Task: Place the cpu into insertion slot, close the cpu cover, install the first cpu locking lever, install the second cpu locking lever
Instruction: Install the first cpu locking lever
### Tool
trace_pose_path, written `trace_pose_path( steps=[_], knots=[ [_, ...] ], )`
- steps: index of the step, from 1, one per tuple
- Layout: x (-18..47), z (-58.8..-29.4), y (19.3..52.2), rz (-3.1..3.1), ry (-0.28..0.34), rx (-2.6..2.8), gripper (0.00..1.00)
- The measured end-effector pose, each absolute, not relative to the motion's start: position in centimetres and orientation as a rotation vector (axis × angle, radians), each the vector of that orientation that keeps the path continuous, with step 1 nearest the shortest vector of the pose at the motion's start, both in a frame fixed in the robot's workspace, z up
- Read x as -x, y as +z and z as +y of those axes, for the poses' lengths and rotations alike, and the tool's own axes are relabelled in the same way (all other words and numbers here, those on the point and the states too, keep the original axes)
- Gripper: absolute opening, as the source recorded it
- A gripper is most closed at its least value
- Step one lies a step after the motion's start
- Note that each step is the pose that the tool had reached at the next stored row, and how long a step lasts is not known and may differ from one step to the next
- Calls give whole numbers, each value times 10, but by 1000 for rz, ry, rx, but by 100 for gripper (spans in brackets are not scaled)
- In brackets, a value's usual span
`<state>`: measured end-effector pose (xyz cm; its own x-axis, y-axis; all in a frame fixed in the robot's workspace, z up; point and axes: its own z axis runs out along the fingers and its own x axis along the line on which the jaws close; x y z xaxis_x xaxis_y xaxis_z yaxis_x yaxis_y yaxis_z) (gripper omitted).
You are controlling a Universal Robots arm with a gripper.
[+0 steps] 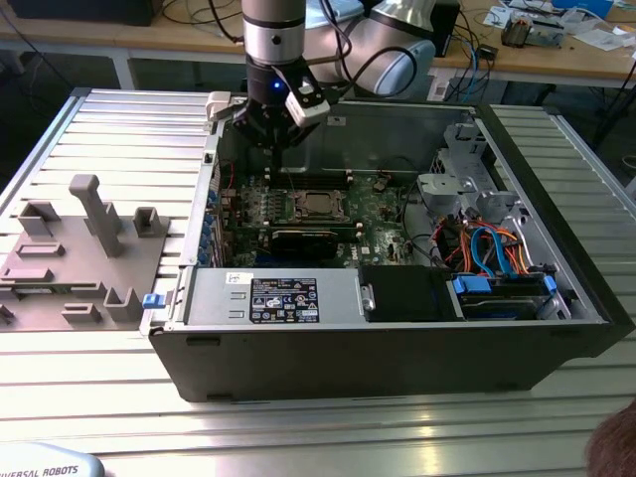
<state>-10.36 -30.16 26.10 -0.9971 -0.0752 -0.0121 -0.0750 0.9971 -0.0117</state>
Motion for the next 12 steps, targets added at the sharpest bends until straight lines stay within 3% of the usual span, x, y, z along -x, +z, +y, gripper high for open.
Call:
trace_pose_path(
  steps=[2,12],
  knots=[
    [104,-301,261,3126,11,118,11],
    [95,-301,261,3126,13,119,11]
  ],
)
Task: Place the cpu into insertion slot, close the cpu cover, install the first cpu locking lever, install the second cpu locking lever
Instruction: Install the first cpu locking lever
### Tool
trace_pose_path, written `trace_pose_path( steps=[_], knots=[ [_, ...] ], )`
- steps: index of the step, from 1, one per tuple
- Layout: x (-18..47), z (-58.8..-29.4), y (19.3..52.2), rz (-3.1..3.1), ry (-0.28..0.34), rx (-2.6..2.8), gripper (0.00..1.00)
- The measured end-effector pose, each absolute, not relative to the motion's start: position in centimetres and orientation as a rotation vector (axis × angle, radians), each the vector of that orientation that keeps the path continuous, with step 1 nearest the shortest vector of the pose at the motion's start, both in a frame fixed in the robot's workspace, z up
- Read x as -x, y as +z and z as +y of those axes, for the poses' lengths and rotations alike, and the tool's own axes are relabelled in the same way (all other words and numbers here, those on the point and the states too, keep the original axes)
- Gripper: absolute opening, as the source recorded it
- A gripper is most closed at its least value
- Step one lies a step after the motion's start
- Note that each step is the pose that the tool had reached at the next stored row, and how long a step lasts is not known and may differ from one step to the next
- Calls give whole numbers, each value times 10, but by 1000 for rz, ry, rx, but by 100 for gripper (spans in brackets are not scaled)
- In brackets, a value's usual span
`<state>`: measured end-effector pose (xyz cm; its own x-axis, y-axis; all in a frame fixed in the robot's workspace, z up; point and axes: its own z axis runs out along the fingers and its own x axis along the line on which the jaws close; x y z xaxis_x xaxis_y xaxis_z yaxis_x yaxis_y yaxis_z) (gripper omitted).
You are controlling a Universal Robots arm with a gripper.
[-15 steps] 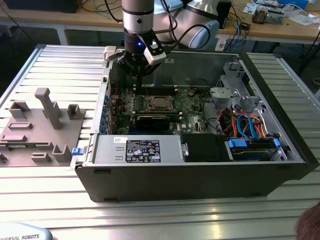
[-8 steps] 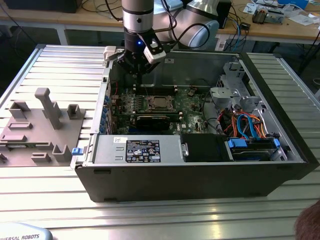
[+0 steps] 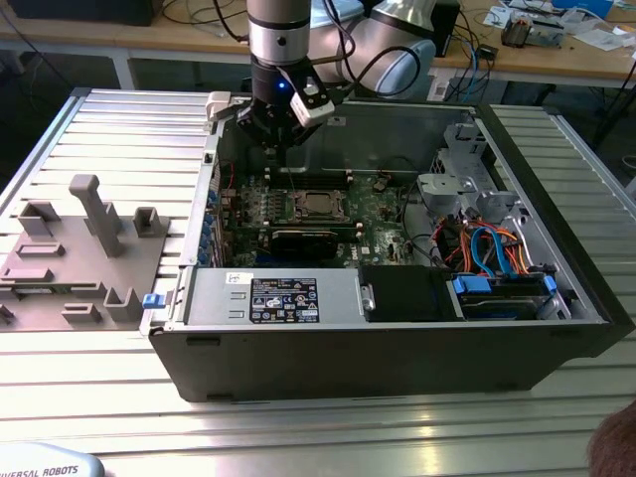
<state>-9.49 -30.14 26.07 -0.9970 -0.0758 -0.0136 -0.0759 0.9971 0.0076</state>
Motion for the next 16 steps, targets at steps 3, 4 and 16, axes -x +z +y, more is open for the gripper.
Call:
trace_pose_path(
  steps=[3,4,16],
  knots=[
    [92,-301,261,3126,13,118,11],
    [92,-301,261,3126,13,118,11],
    [88,-301,261,3126,13,119,11]
  ],
)
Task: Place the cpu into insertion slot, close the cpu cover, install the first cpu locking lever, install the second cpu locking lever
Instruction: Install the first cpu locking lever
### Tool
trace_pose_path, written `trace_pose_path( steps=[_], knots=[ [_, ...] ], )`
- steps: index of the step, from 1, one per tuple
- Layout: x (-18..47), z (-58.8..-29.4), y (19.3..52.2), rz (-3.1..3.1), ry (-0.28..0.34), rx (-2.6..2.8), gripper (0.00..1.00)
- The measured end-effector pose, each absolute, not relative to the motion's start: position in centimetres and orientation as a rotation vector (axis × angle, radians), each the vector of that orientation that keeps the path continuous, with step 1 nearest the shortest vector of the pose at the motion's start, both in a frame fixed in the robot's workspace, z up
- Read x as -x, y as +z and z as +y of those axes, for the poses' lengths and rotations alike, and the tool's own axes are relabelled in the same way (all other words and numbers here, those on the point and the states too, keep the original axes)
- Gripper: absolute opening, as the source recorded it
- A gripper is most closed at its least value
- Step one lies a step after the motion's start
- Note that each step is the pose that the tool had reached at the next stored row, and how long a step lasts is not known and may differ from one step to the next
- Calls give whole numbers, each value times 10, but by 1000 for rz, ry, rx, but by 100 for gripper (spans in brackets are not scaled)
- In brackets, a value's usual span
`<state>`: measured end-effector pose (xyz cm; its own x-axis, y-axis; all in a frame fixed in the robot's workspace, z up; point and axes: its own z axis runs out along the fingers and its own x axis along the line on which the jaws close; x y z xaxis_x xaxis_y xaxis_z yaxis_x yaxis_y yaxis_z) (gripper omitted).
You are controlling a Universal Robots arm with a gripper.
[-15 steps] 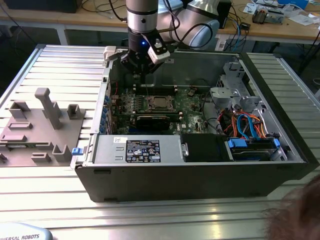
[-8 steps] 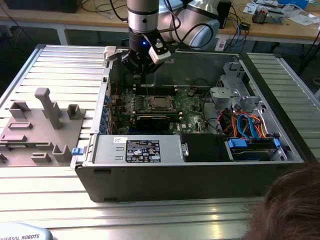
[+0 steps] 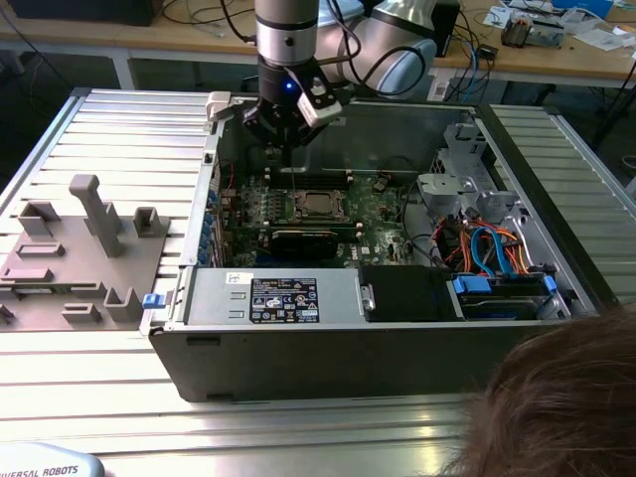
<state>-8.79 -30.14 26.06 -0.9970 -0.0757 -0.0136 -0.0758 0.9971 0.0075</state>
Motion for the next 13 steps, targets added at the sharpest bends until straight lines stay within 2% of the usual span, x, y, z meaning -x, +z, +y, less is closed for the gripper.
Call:
trace_pose_path(
  steps=[13],
  knots=[
    [80,-301,260,3126,13,119,11]
  ],
)
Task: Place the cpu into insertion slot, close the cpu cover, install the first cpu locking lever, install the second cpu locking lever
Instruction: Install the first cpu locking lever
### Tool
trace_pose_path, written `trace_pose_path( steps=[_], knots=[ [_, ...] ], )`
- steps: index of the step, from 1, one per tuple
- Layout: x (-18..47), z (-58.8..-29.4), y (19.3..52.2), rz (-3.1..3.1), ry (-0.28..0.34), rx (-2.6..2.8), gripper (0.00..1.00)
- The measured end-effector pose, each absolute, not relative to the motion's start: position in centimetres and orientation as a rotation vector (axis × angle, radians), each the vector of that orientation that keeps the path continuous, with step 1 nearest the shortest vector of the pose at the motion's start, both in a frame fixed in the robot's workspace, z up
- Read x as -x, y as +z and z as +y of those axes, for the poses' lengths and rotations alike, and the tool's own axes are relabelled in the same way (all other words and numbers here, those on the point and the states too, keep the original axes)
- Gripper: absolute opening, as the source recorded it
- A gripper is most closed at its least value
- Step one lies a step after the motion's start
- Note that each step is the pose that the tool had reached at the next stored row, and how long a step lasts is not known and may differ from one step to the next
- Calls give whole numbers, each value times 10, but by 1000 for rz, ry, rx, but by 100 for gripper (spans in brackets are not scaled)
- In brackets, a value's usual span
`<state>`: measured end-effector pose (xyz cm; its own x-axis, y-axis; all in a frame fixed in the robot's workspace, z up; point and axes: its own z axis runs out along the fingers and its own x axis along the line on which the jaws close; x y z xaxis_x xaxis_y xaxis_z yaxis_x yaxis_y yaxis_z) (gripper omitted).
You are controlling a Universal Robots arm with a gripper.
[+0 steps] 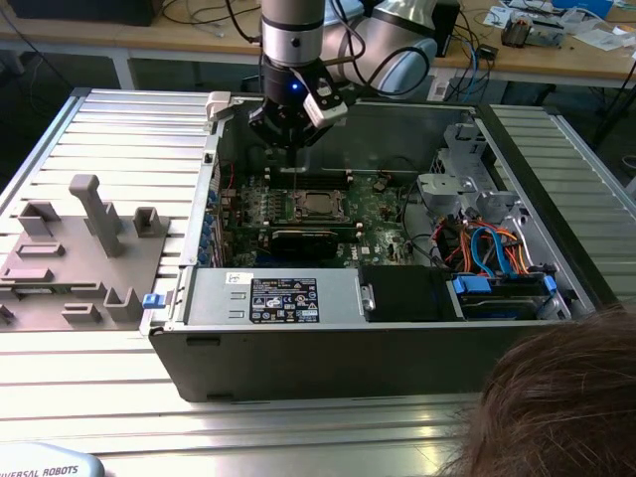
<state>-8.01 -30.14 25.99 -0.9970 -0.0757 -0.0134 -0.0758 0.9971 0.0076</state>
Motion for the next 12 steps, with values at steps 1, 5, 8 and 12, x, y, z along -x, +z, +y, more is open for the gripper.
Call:
trace_pose_path(
  steps=[1,5,8,12],
  knots=[
    [80,-301,260,3126,13,119,11],
    [77,-301,260,3126,13,119,11],
    [75,-301,260,3126,13,119,11],
    [72,-301,259,3126,13,119,11]
  ],
)
